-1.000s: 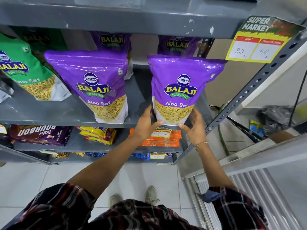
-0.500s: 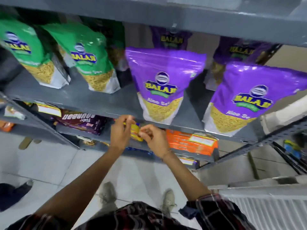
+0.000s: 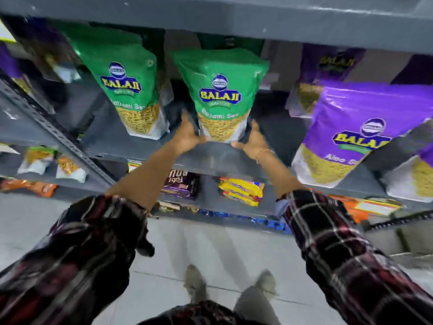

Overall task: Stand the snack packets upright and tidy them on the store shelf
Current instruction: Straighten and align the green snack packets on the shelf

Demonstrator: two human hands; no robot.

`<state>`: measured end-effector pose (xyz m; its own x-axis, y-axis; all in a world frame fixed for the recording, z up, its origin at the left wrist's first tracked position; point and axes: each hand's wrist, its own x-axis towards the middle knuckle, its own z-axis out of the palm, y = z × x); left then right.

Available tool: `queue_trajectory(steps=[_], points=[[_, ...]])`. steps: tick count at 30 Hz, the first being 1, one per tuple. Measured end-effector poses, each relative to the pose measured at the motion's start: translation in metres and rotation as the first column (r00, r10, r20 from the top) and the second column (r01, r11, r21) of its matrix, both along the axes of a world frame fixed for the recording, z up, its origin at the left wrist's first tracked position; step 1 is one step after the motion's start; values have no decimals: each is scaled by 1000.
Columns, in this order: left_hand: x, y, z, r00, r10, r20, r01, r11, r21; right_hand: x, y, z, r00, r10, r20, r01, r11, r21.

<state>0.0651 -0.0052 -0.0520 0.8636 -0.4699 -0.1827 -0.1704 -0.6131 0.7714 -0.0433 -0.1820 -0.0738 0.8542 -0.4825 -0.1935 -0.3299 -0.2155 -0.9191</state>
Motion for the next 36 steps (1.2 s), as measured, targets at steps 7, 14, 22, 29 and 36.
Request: queue_trajectory(steps=[7,14,22,29,36], points=[[21,-7,-8,984,-176,-13,175,984,-37,11,1,-2,993,-44,-110,24,984,-176],[0,19,-18,983,-172,69,176,983,-58,-17,19,-10,994,-51,-93,32,979,-200],[-30,39,-20,981,-176,86,179,983,-32,-51,38,-13,998,-39,-51,29,981,-194],[-41,47,-21,984,-170,62,172,985,-29,-62,43,-15,1000,-8,-30,3,986,-167],[-49,66,-28,973,-169,158,183,980,-75,-77,52,-12,999,-41,20,44,985,-165]])
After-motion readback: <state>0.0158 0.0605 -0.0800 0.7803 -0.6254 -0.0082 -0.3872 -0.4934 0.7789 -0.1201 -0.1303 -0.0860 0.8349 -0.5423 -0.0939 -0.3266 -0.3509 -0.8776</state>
